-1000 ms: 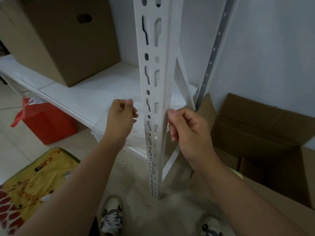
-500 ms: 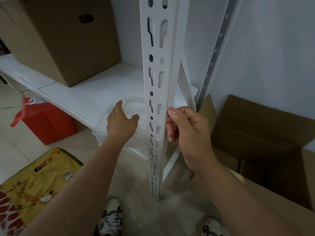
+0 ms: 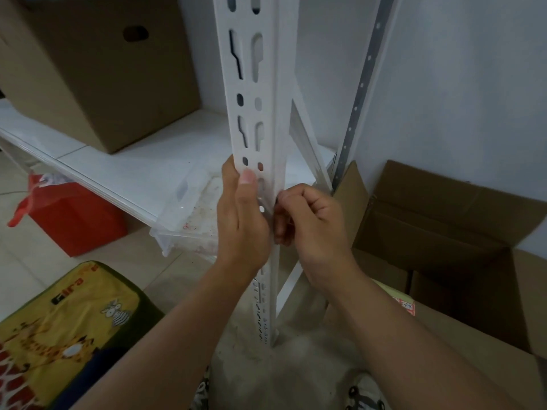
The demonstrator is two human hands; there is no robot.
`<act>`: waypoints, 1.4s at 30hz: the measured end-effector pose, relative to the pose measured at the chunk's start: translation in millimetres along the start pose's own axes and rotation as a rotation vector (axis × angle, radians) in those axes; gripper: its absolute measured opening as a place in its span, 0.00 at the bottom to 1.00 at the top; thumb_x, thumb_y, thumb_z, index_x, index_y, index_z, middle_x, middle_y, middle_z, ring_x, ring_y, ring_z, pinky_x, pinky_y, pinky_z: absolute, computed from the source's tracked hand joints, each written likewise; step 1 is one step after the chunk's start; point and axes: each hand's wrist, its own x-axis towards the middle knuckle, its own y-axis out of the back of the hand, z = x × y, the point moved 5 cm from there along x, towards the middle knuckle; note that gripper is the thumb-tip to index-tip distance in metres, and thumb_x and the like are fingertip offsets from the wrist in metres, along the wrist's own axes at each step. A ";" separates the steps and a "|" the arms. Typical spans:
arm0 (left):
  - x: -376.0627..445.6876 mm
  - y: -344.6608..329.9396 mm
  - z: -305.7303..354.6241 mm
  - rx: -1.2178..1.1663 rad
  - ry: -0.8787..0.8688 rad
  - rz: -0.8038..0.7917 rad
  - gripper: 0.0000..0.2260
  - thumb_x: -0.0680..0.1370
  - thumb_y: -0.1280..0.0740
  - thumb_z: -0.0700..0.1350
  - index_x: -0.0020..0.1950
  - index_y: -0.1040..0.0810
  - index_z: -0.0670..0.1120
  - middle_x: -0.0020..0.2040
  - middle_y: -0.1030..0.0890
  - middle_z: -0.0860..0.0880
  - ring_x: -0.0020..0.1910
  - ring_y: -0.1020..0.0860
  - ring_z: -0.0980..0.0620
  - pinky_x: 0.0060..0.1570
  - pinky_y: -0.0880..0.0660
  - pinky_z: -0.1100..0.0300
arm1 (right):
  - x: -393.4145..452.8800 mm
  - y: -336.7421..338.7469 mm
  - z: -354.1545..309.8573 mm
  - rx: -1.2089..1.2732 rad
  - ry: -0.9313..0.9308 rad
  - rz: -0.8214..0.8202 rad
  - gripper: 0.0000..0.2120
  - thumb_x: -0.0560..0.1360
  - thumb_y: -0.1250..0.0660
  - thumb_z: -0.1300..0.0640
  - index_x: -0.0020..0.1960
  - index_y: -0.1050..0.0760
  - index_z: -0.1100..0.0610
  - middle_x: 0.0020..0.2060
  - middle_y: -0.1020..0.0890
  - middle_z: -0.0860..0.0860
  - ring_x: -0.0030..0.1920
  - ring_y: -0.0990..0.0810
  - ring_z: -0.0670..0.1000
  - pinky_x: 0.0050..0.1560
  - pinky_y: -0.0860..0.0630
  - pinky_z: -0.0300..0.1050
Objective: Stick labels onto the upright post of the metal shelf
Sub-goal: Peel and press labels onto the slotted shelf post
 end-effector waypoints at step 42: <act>1.9 0.4 -2.3 0.025 -0.003 -0.016 0.11 0.79 0.51 0.53 0.47 0.34 0.49 0.34 0.26 0.54 0.34 0.26 0.59 0.34 0.27 0.62 | 8.8 -0.2 6.3 0.315 -0.067 -0.205 0.12 0.78 0.38 0.61 0.37 0.23 0.60 0.26 0.27 0.55 0.28 0.29 0.52 0.32 0.27 0.43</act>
